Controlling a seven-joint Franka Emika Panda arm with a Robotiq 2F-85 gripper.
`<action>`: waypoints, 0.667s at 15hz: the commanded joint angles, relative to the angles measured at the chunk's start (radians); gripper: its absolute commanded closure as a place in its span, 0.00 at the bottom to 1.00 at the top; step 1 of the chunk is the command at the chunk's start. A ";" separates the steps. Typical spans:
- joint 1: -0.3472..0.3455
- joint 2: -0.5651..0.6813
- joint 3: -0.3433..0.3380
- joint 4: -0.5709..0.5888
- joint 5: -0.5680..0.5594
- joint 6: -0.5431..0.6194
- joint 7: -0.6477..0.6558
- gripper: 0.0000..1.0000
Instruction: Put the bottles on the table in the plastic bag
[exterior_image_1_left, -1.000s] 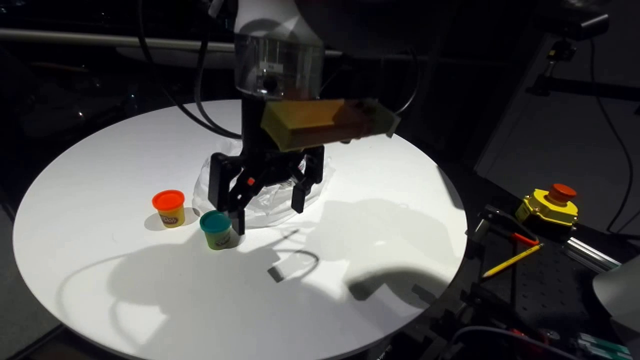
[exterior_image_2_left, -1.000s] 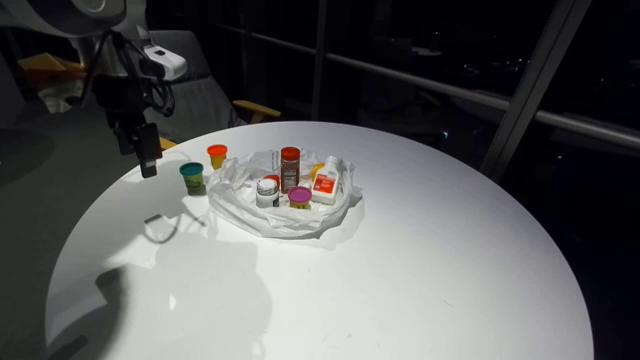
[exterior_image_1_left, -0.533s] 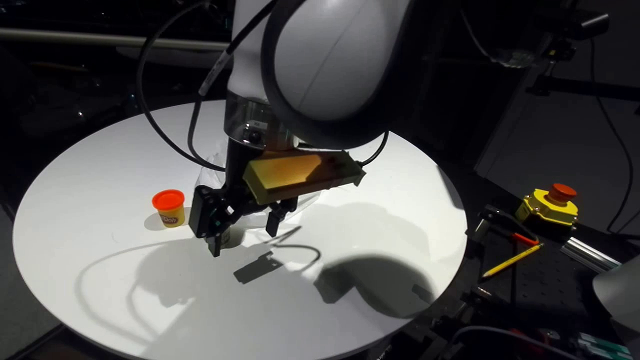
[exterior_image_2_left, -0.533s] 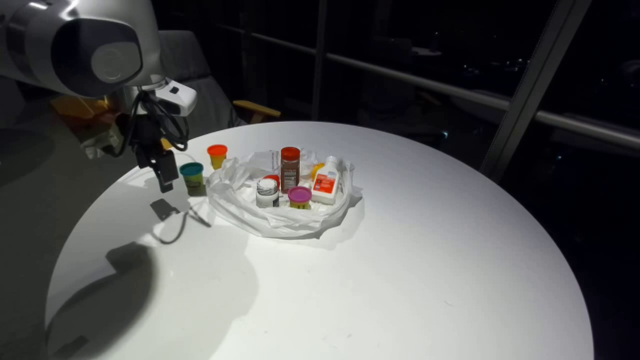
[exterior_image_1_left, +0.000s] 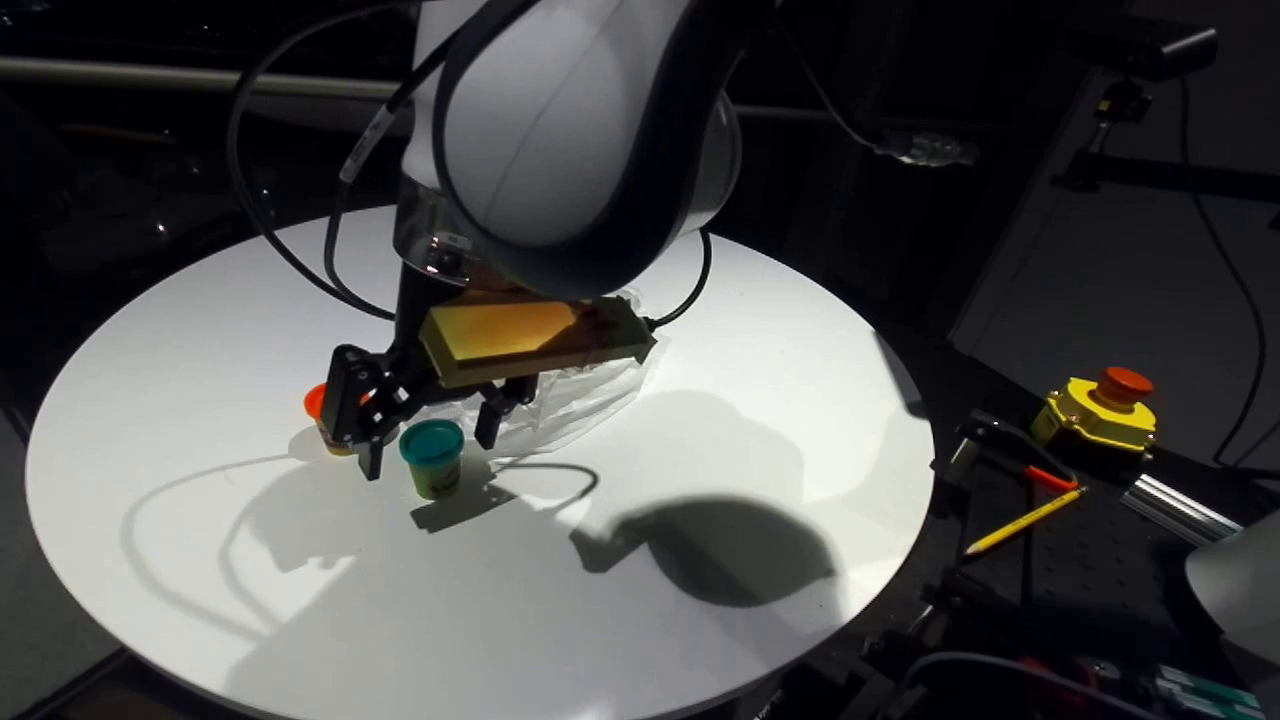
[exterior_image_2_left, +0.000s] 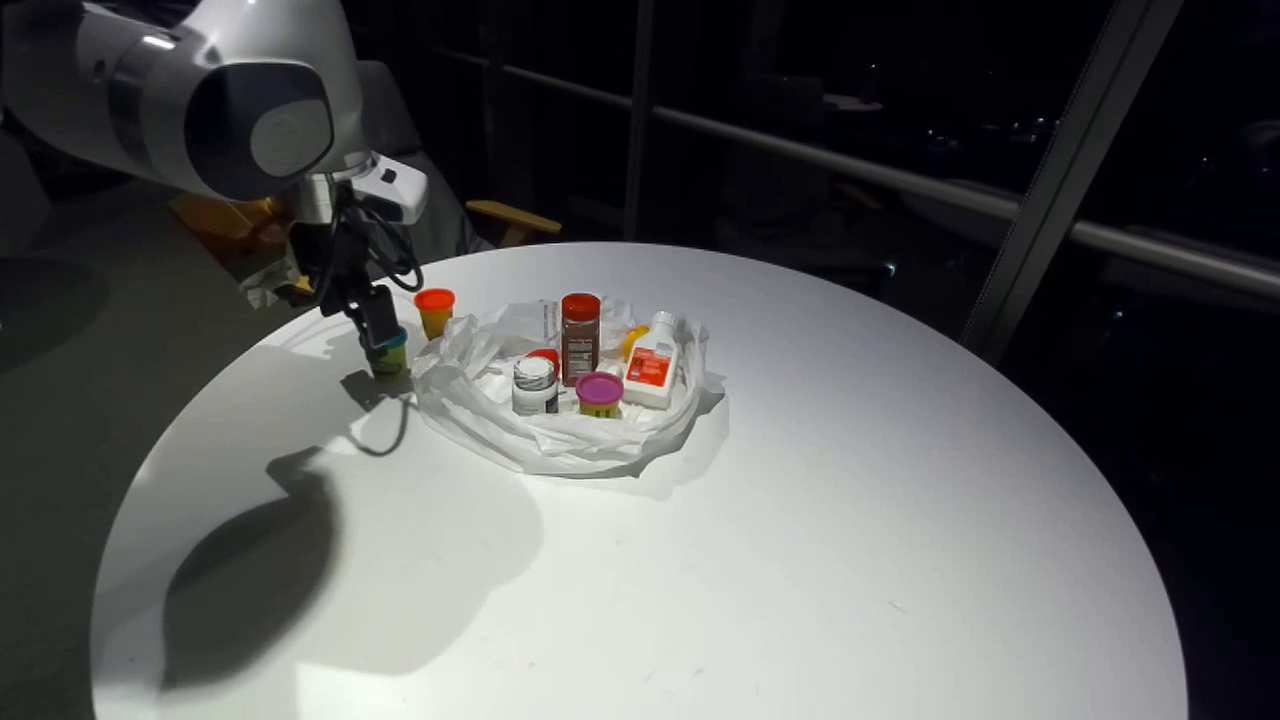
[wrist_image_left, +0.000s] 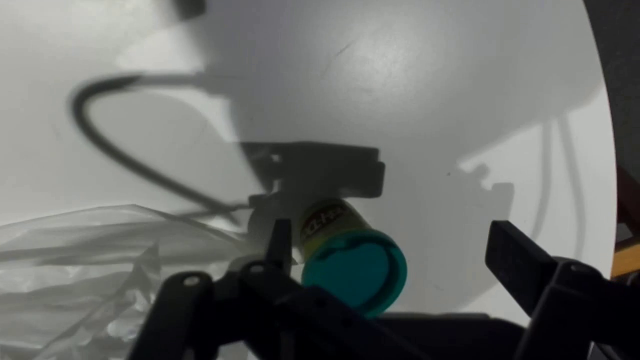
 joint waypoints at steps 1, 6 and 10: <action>0.011 0.039 -0.026 0.071 0.006 -0.019 -0.023 0.00; 0.025 0.072 -0.070 0.102 -0.004 -0.022 -0.014 0.26; 0.035 0.069 -0.084 0.102 -0.003 -0.025 -0.005 0.58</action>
